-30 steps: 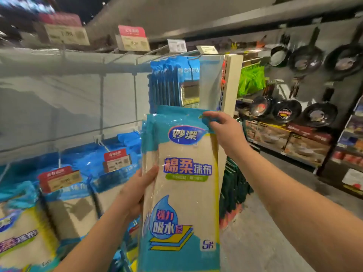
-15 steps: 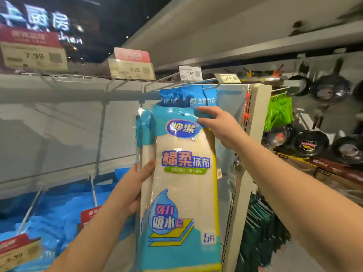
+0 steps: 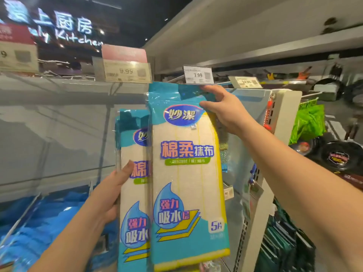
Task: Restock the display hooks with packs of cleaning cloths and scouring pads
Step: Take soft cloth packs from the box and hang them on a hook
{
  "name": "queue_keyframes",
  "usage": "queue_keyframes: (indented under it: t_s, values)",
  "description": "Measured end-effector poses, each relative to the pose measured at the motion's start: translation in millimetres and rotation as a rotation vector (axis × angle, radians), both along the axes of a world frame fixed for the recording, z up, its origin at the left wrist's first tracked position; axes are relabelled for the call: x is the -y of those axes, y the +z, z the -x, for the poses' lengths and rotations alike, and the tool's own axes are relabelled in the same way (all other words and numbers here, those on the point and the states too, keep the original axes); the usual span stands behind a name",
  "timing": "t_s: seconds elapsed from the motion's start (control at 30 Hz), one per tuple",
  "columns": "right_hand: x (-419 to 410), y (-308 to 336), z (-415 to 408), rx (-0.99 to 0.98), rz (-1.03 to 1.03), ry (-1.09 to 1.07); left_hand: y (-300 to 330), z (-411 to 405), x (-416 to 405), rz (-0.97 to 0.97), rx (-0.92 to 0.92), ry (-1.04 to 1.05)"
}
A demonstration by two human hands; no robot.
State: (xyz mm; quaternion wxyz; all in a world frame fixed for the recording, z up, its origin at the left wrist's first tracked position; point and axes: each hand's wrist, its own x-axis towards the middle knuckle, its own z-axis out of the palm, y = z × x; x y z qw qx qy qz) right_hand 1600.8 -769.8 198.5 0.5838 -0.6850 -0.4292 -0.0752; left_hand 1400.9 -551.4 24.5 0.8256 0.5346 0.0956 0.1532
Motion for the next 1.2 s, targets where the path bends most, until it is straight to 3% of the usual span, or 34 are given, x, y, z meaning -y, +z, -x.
queue_keyframes:
  t_s: [0.43, 0.77, 0.9, 1.03, 1.2]
  values:
    - [11, 26, -10, -0.216, -0.027, 0.177, 16, -3, 16, -0.004, -0.037, 0.093]
    - [-6, 22, -26, -0.18, 0.047, 0.058, 19, 6, 12, -0.032, -0.054, 0.149]
    - [-23, 10, -31, -0.007, 0.118, -0.097, 20, 10, 7, -0.072, -0.046, 0.217]
    - [-29, -24, -22, -0.172, -0.036, -0.048, 15, 14, -5, -0.118, -0.044, 0.296]
    - [-38, -78, -21, -0.244, -0.001, -0.032, 11, 19, -12, -0.192, -0.085, 0.337]
